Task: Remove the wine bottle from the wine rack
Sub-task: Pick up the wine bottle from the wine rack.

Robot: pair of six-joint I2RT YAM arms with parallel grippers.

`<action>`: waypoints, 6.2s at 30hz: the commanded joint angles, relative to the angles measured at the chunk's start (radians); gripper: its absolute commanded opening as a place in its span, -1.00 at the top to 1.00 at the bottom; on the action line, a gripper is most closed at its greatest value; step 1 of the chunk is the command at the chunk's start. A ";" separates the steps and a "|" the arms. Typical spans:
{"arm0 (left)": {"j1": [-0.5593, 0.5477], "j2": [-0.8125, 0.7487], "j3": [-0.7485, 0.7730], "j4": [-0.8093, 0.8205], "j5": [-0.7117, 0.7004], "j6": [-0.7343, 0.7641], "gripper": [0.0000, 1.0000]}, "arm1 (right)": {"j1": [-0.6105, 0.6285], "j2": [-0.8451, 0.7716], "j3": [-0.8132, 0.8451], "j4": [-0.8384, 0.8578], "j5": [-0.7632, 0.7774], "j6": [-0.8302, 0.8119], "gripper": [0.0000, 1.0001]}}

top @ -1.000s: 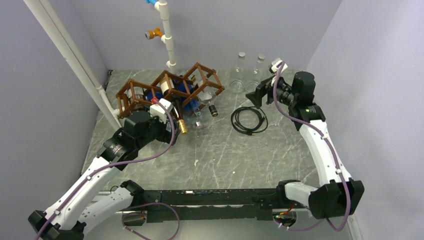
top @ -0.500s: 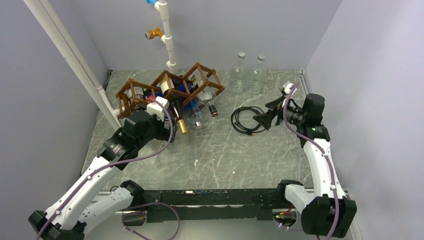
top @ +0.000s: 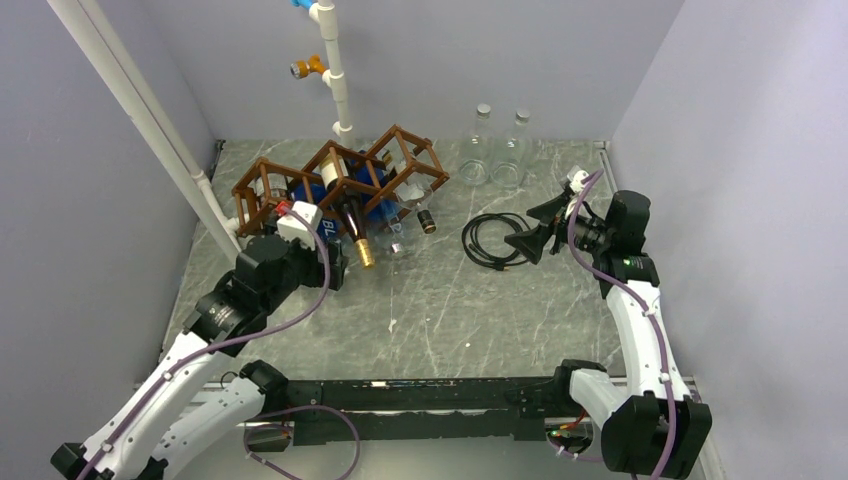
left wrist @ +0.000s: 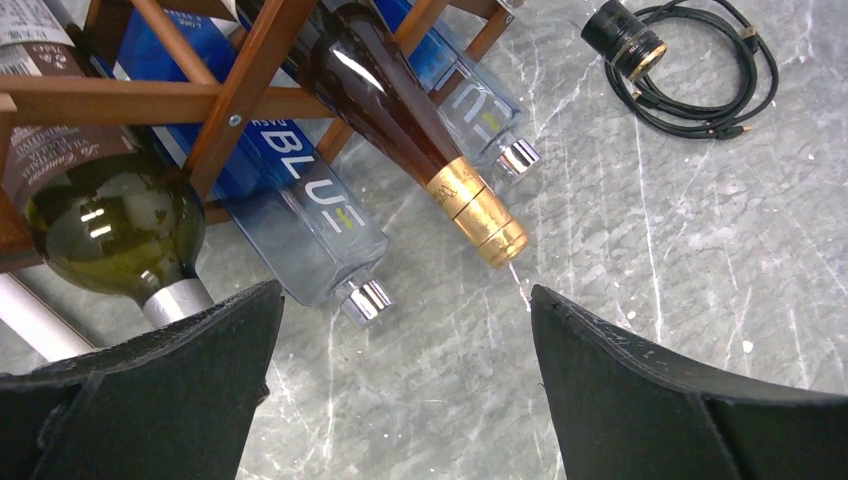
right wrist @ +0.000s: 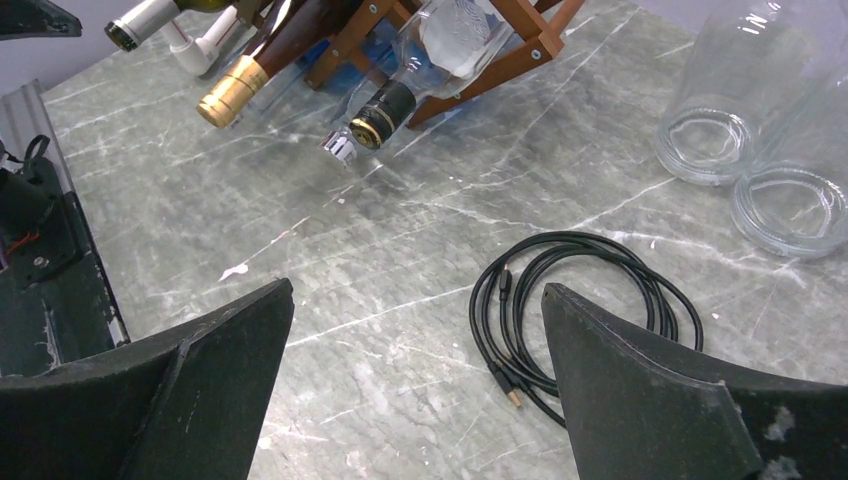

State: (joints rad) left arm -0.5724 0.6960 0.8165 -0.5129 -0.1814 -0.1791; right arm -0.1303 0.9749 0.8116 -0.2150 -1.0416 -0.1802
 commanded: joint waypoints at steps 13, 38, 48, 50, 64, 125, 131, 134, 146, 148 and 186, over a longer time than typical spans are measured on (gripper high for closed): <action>0.005 -0.069 -0.049 -0.030 -0.185 -0.118 -0.99 | -0.003 -0.031 -0.010 0.059 -0.031 -0.012 -0.95; 0.008 0.037 0.042 -0.062 -0.397 -0.025 -0.99 | -0.003 -0.024 -0.015 0.064 -0.042 -0.010 -0.96; 0.085 0.068 0.026 0.016 -0.388 0.009 -0.99 | -0.002 -0.022 -0.014 0.060 -0.043 -0.015 -0.96; 0.120 0.080 0.029 0.014 -0.362 -0.013 -0.99 | -0.002 -0.022 -0.014 0.061 -0.044 -0.015 -0.96; 0.305 0.175 0.022 0.015 -0.205 -0.141 -0.86 | -0.002 -0.029 -0.017 0.065 -0.054 -0.010 -0.96; 0.419 0.343 -0.099 0.183 -0.082 -0.169 -0.17 | -0.002 -0.060 -0.059 0.135 -0.087 0.042 -0.97; 0.419 0.335 -0.100 0.182 -0.077 -0.169 0.08 | -0.003 -0.061 -0.060 0.136 -0.086 0.044 -0.97; 0.419 0.329 -0.102 0.180 -0.077 -0.169 0.25 | -0.003 -0.061 -0.060 0.135 -0.086 0.044 -0.97; 0.419 0.264 -0.113 0.150 -0.088 -0.192 1.00 | -0.004 -0.064 -0.060 0.134 -0.079 0.041 -0.97; 0.419 0.239 -0.119 0.143 -0.089 -0.206 1.00 | -0.004 -0.065 -0.060 0.134 -0.078 0.041 -0.97; 0.419 -0.061 -0.122 -0.088 -0.009 -0.285 1.00 | -0.005 -0.065 -0.063 0.142 -0.081 0.048 -0.98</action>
State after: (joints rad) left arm -0.1604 0.6769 0.6579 -0.6781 -0.1757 -0.4343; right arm -0.1303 0.9272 0.7506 -0.1215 -1.1023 -0.1375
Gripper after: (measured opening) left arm 0.389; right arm 0.986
